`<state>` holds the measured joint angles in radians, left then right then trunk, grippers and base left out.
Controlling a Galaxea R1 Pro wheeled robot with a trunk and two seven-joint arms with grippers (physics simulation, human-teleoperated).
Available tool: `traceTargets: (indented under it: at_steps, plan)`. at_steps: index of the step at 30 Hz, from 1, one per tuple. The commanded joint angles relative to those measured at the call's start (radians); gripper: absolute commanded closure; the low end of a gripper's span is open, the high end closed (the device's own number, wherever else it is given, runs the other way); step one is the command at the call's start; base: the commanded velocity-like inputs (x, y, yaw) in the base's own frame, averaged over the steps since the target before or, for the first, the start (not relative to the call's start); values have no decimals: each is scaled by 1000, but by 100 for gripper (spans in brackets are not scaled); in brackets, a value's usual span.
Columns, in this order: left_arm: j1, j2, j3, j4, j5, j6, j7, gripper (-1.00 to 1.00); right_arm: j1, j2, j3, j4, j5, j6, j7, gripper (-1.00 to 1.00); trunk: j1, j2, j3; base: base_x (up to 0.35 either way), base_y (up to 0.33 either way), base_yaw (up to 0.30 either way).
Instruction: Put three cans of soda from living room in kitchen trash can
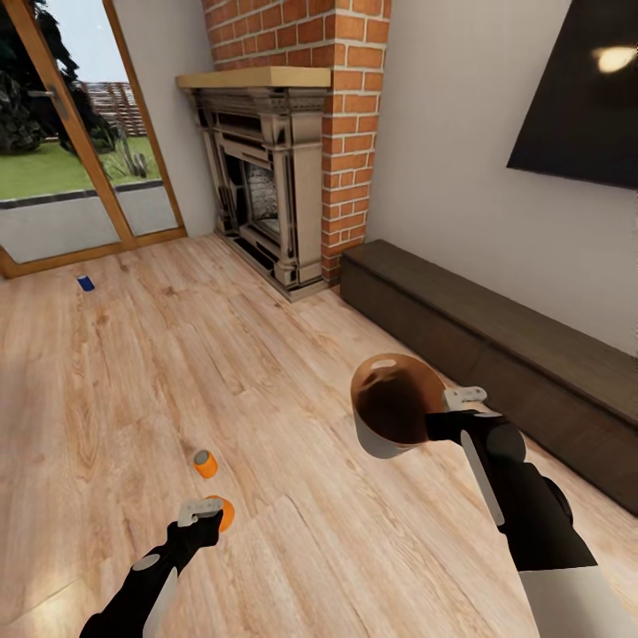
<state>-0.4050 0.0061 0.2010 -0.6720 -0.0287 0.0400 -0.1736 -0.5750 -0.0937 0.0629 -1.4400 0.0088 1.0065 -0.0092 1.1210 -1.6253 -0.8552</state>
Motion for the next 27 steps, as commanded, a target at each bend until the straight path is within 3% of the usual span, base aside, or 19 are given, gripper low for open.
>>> traceTargets:
  at_steps: [1, 15, 22, 27]
  plan:
    - [0, 0, 0, 0, 0, 0, 0, 100, 0, 0, 0, 0, -7, 0, 2, 100, -4, 7, 5, 0, 0, 0]
    - [0, 0, 0, 0, 0, 0, 0, 100, 0, 0, 0, 2, -7, 0, 2, 100, -58, 105, 71, 0, 0, 0]
    - [0, 0, 1, -52, 1, -6, -11, 100, 0, 0, 0, 20, -6, 0, 2, 100, -58, 105, 74, 0, 0, 0]
    - [0, 0, -20, -114, 3, -3, -30, 100, 1, 0, 0, 65, -3, -1, 1, 100, -58, 105, 74, 0, 0, 0]
